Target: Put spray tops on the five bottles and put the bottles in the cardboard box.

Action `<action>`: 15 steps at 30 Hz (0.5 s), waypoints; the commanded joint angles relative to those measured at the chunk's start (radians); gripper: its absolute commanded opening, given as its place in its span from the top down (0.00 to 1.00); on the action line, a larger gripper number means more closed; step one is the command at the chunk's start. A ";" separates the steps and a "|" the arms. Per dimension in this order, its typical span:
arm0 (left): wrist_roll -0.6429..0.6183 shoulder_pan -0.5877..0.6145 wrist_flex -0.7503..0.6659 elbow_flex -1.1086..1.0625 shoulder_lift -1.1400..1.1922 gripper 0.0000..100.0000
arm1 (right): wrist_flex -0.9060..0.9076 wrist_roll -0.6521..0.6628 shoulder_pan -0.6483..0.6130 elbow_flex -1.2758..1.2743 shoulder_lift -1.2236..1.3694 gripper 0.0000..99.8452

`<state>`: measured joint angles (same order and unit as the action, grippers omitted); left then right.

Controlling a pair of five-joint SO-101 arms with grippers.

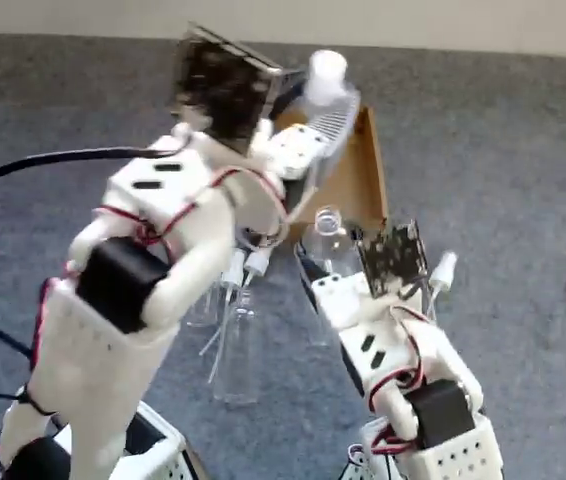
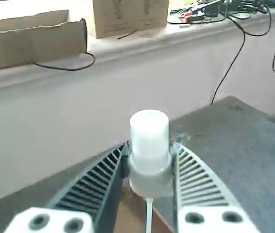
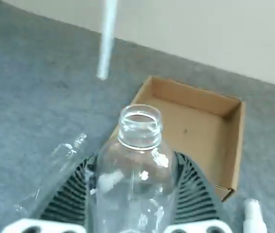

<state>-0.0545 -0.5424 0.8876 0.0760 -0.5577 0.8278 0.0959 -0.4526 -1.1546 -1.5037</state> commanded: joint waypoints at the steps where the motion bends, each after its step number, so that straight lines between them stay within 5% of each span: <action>1: -0.011 -0.062 -0.063 0.061 0.007 0.95 | -0.030 -0.005 -0.010 -0.041 -0.064 1.00; 15: -0.061 -0.128 0.055 0.084 0.010 0.95 | -0.030 -0.009 -0.008 -0.059 -0.073 1.00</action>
<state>-0.0560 -0.6575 0.9337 0.1496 -0.5439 0.8216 0.0928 -0.4542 -1.2221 -1.5635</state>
